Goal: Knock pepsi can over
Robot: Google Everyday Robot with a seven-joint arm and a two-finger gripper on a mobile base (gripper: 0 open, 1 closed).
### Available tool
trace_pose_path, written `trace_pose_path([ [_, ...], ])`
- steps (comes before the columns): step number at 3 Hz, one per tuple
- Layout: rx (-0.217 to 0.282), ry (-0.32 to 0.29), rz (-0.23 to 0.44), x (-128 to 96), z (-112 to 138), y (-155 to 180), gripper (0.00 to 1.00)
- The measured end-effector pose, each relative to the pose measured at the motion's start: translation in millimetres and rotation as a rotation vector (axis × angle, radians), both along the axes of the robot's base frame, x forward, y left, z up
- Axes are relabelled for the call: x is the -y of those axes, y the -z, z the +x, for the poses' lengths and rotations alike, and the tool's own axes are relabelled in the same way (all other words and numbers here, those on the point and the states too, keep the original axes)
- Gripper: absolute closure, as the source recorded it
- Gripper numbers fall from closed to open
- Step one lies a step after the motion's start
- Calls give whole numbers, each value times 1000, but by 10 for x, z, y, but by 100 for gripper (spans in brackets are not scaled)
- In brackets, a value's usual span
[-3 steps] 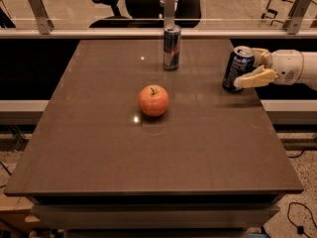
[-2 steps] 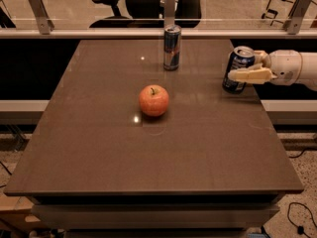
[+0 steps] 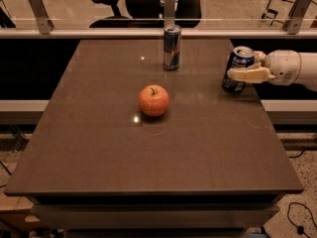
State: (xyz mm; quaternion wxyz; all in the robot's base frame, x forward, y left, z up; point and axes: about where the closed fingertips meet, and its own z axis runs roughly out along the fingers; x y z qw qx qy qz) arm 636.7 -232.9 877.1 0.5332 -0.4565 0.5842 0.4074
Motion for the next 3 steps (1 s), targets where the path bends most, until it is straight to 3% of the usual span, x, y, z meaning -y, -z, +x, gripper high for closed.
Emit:
trace_pose_path([
  [1, -11, -3, -47, 7, 2, -49, 100],
  [3, -41, -8, -207, -8, 14, -198, 100],
])
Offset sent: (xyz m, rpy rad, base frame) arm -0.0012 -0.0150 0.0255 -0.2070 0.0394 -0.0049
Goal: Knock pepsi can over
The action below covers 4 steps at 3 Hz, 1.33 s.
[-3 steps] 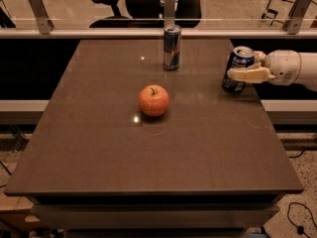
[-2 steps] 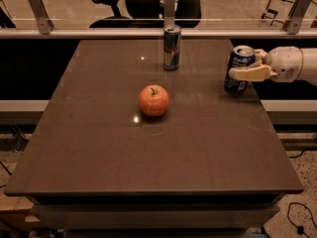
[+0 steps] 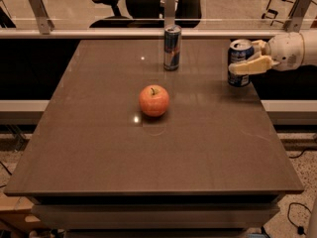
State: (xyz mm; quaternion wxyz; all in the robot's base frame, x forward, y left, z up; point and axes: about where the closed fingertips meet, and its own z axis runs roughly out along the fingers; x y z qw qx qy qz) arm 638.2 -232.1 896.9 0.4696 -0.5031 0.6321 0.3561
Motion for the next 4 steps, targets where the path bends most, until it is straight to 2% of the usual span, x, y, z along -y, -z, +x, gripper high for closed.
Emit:
trace_pose_path([
  [2, -16, 15, -182, -85, 29, -118, 100],
  [4, 6, 80, -399, -109, 3, -138, 100],
])
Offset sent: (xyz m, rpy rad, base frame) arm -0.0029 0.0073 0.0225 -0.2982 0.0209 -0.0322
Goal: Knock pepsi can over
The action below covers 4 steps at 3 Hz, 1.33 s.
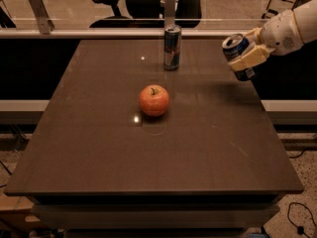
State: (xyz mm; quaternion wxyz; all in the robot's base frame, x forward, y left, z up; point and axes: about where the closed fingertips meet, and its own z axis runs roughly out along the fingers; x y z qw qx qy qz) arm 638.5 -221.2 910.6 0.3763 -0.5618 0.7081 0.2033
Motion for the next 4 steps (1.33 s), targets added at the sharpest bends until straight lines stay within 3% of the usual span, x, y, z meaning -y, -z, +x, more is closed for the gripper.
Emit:
trace_pose_path([
  [4, 32, 50, -305, -57, -69, 187, 100],
])
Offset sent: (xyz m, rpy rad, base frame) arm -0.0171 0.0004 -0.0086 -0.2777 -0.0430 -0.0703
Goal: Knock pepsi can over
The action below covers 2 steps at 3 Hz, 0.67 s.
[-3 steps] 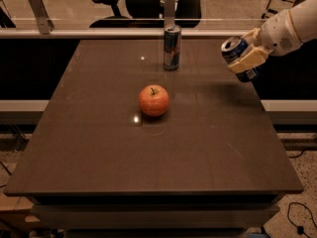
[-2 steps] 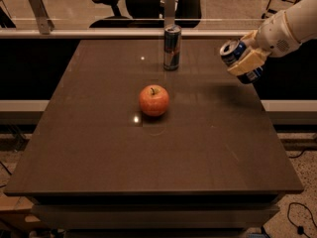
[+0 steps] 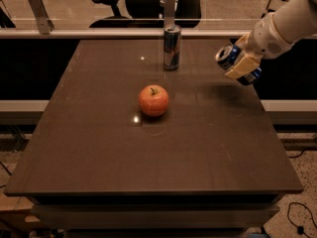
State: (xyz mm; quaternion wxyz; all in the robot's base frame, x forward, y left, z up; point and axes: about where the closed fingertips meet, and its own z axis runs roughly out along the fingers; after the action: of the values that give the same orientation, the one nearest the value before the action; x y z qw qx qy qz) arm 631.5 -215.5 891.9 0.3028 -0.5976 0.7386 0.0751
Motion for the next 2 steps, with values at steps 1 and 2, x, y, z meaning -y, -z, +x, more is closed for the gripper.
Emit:
trace_pose_path([
  [1, -8, 6, -29, 22, 41, 62, 100],
  [2, -22, 18, -66, 57, 88, 163, 100],
])
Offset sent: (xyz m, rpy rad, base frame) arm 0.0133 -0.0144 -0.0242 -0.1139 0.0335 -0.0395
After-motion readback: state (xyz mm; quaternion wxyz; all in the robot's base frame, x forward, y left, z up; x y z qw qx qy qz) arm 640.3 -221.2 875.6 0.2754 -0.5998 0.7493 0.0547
